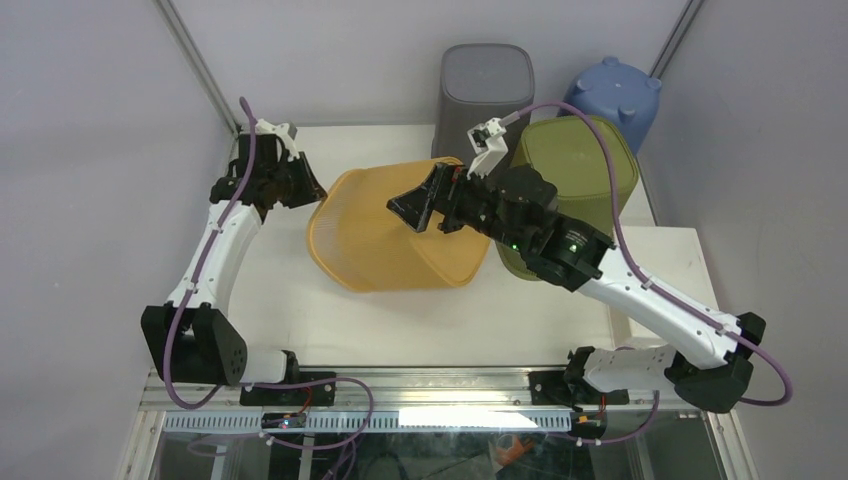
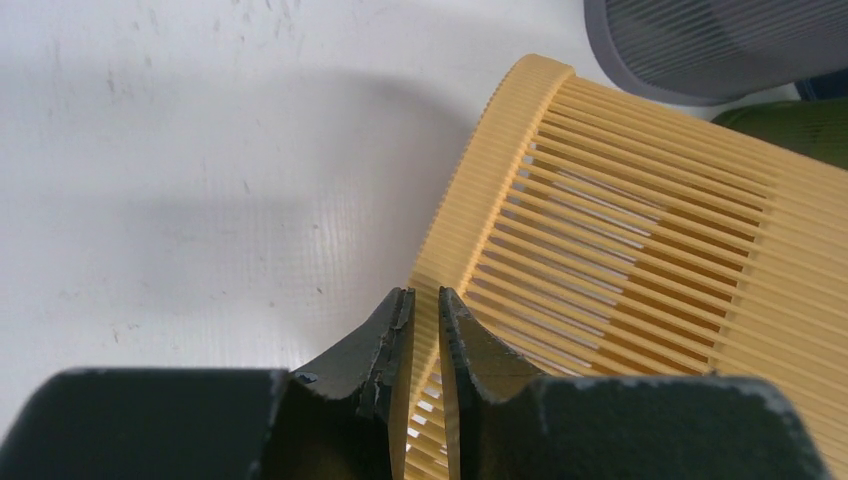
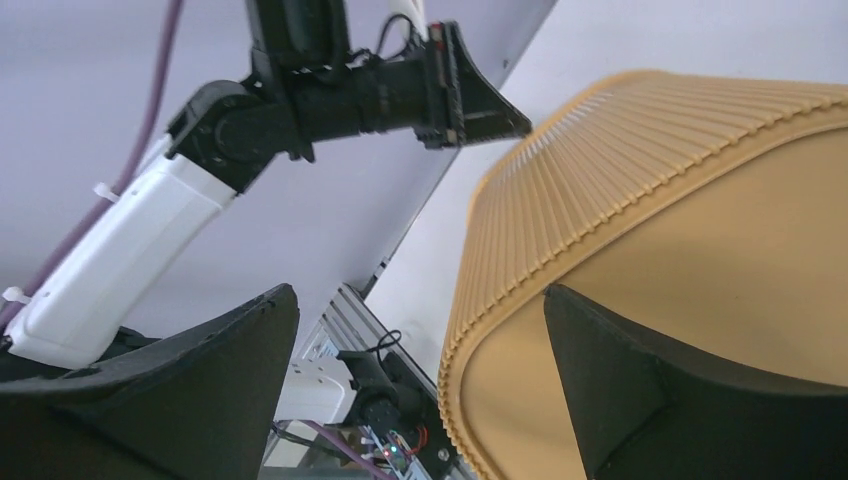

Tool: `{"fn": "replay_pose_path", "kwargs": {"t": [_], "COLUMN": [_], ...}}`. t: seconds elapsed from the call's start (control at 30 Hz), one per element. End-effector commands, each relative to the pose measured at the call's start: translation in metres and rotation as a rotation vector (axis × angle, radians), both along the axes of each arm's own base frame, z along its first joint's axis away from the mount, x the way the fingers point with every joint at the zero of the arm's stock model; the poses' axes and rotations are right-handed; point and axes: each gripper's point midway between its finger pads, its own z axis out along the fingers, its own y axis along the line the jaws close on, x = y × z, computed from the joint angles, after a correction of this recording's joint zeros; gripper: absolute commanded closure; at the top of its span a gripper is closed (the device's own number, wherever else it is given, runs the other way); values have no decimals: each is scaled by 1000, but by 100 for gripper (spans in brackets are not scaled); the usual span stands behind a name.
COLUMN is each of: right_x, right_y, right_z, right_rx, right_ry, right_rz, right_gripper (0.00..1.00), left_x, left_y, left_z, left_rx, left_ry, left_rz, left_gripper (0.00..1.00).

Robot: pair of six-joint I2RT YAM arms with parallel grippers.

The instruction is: Turn the large container upside down

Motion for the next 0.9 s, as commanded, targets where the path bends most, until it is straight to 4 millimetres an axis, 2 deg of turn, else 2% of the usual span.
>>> {"fn": "replay_pose_path", "kwargs": {"t": [0.0,0.37,0.53,0.7,0.87], "right_x": [2,17,18,19,14], "right_y": [19,47,50,30,-20], "right_z": [35,-1,0,17,30], "right_rx": [81,9,-4,-35,-112], "right_ry": [-85,-43,-49,-98,-181], "right_rz": [46,59,64,17,-72], "right_gripper": [2,1,1,1,1], "left_x": [-22,-20,-16,-8,0], "left_y": [-29,-30,-26,-14,-3], "left_z": [-22,-48,-50,-31,12], "left_rx": [-62,-43,-22,32,78], "left_ry": [107,134,131,85,10], "left_rz": [-88,-79,-67,-23,24], "left_gripper": [83,79,75,64,53]}}
